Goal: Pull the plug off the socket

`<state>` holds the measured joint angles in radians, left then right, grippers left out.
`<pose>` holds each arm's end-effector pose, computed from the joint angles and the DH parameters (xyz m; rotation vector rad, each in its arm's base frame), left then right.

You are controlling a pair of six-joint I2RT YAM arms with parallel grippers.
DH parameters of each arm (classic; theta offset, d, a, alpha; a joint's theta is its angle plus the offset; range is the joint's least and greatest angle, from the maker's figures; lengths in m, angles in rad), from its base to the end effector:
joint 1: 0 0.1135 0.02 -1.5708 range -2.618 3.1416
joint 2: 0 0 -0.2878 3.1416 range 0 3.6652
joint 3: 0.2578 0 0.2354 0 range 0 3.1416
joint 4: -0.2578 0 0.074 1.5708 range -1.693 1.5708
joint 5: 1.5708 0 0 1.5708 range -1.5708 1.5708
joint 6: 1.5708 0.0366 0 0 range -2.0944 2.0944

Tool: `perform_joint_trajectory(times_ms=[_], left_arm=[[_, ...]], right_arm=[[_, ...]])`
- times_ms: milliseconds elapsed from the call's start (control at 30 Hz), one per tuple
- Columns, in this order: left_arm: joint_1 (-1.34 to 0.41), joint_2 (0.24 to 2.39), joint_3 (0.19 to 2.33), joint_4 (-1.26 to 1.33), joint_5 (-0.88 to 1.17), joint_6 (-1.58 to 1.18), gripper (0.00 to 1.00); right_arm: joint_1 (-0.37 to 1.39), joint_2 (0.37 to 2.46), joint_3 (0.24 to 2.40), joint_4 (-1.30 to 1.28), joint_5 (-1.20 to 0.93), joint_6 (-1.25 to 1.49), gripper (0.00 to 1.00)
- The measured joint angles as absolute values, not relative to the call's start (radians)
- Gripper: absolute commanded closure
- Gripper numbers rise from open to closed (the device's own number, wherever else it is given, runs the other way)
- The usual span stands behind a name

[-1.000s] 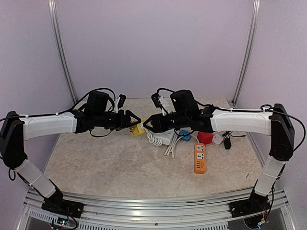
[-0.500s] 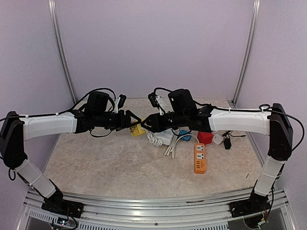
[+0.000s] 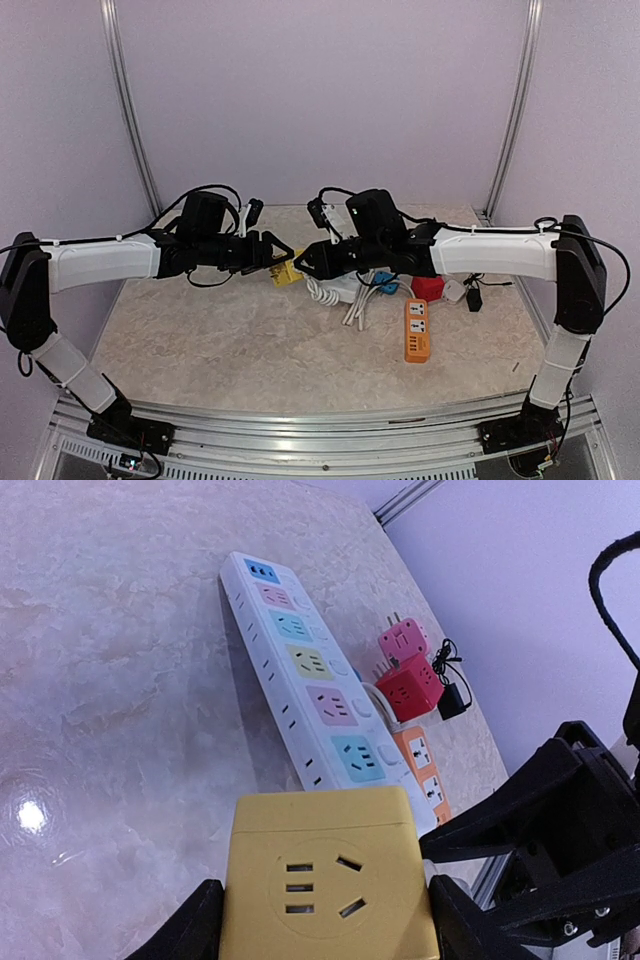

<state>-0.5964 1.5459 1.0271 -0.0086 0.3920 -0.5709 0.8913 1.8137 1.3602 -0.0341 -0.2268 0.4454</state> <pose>0.2680 -0.1989 0.2862 0.2843 2.2373 -1.0811 0.2557 0.3296 0.2957 -0.6374 2.1256 1.0233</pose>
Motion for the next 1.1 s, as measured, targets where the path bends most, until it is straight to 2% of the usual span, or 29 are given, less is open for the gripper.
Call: perform_joint_trajectory(times_ms=[267,500,633,667,833,1100], left_arm=[[-0.596,1.546,1.027,-0.009,0.392,-0.571,0.8],[-0.596,1.546,1.027,-0.014,0.39,-0.571,0.8],[-0.596,1.546,1.027,-0.017,0.381,-0.572,0.8],[-0.596,1.546,1.027,-0.018,0.38,-0.572,0.8],[-0.596,1.546,1.027,-0.023,0.378,-0.567,0.8],[-0.595,1.546,1.011,0.001,0.387,-0.555,0.8]], right_arm=[[0.896,1.816,1.361,-0.049,-0.222,0.445,0.67],[0.902,1.816,1.362,-0.055,-0.213,0.449,0.83],[0.903,1.818,1.362,-0.054,-0.201,0.459,0.99],[0.903,1.818,1.362,-0.055,-0.197,0.459,1.0],[0.902,1.818,1.36,-0.051,-0.195,0.465,1.0],[0.866,1.808,1.277,0.086,-0.303,0.521,1.0]])
